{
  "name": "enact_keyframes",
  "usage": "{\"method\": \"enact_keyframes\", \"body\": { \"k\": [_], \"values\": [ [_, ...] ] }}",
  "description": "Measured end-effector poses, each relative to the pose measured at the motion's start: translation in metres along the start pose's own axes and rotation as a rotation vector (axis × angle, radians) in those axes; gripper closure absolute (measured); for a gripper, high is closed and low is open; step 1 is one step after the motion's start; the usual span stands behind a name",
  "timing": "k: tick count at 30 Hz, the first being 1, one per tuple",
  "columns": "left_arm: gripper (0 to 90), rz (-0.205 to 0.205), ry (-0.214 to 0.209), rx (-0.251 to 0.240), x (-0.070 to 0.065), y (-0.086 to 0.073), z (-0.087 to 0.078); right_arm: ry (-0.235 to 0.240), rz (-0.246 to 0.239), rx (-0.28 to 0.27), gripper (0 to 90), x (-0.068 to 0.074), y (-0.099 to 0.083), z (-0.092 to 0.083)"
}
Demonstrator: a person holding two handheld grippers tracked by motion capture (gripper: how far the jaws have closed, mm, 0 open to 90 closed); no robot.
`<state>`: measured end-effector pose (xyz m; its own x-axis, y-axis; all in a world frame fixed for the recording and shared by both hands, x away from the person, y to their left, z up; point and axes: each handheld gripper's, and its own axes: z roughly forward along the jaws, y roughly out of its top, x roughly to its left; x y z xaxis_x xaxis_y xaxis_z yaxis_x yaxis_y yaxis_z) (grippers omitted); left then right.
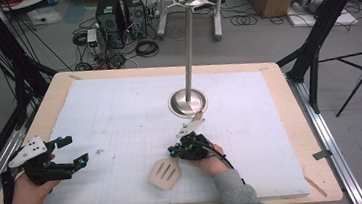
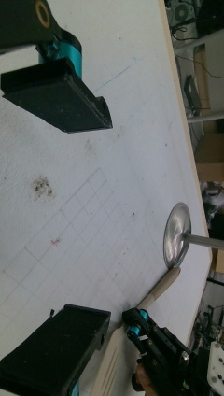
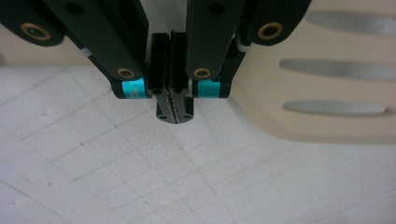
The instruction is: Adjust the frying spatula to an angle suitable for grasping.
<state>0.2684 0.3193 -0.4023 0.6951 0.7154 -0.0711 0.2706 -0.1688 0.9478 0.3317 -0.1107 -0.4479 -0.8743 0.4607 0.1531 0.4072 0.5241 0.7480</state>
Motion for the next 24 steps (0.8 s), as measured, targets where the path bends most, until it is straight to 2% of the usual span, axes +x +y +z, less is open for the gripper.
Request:
{"method": "enact_keyframes", "body": {
  "k": [14,24],
  "values": [
    [8.3,-0.007,0.001,-0.001,0.001,-0.001,-0.001,-0.006,-0.025,0.045,90.0,0.002,-0.008,-0.019],
    [8.3,-0.006,0.0,0.002,0.001,-0.001,-0.001,0.038,-0.032,0.063,90.0,-0.002,-0.028,-0.044]
  ]
}}
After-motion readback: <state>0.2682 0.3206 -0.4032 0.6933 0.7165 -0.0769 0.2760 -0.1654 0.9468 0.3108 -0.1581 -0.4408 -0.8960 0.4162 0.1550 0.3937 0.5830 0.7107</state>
